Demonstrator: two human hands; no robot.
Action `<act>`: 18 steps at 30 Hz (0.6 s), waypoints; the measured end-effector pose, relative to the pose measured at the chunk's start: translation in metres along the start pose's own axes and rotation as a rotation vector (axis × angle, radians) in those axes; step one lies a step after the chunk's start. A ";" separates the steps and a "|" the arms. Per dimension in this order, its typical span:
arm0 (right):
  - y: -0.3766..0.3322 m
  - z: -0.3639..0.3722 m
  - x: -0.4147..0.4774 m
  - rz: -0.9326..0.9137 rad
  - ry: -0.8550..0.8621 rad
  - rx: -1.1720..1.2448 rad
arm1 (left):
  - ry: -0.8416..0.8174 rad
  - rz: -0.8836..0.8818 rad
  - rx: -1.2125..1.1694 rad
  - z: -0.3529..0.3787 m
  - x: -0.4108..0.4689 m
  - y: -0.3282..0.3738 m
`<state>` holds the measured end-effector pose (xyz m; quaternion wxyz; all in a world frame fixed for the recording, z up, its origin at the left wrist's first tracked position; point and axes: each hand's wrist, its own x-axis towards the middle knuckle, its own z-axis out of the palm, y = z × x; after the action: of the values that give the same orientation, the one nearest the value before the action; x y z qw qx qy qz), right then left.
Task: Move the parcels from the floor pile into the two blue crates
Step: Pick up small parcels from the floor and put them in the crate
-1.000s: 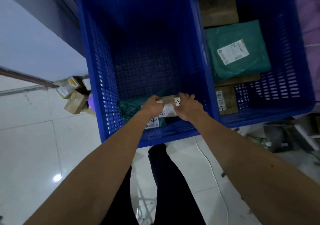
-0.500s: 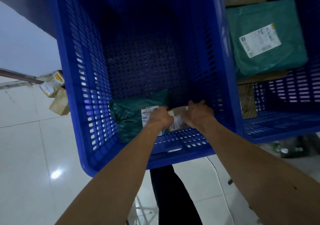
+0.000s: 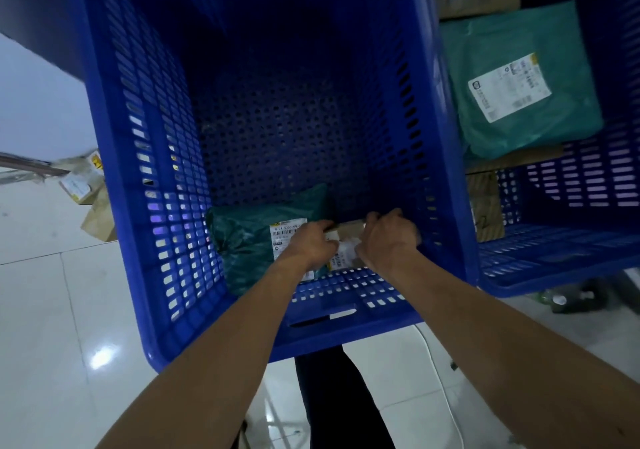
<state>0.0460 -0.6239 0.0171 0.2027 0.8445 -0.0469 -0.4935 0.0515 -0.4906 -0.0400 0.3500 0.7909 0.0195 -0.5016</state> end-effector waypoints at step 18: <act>-0.019 0.041 0.076 -0.211 -0.120 0.142 | 0.163 0.023 0.841 0.016 0.031 -0.015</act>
<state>0.0476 -0.6399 -0.0693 0.0863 0.8258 -0.0046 -0.5573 0.0484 -0.4985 -0.0770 -0.0003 0.9020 -0.1679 -0.3978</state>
